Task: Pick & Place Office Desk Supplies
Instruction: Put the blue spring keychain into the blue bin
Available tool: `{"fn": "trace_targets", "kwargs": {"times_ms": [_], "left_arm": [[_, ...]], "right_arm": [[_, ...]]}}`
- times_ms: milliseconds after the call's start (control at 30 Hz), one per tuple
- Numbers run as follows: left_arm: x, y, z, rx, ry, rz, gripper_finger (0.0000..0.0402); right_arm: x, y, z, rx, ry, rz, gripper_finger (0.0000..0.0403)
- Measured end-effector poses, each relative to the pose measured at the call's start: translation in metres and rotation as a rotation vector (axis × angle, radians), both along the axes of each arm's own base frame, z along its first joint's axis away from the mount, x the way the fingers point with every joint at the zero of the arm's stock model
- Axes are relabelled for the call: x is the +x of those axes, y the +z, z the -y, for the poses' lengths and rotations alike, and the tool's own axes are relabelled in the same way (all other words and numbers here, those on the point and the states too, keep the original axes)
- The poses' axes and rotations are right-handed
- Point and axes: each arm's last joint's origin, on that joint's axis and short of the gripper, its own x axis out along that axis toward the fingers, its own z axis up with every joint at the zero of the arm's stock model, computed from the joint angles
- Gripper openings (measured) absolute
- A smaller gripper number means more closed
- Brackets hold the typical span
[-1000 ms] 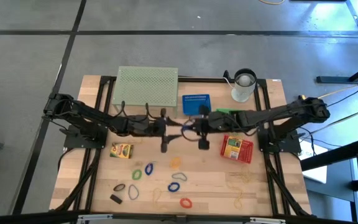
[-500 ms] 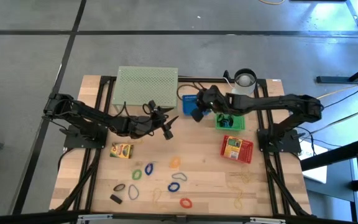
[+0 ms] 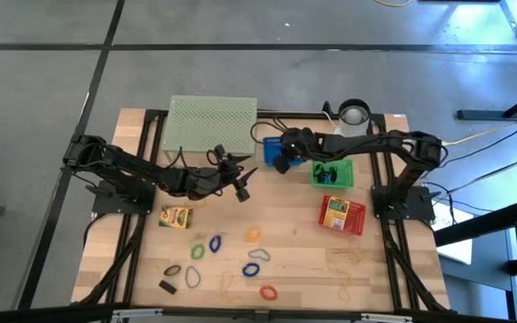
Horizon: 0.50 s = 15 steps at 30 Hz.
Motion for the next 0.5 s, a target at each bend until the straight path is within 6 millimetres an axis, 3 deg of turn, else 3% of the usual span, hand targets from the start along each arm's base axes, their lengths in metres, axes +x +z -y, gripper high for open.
{"fn": "trace_targets", "kwargs": {"times_ms": [133, 500], "left_arm": [[0.0, 0.0, 0.0, 0.0, 0.0, 0.0, 0.019], [-0.003, -0.007, 0.015, -0.006, -0.054, -0.071, 0.019]], "right_arm": [[0.0, 0.0, 0.0, 0.006, -0.005, 0.004, 0.0052], [0.0, 0.0, 0.0, 0.002, -0.003, 0.003, 0.0182]]}}
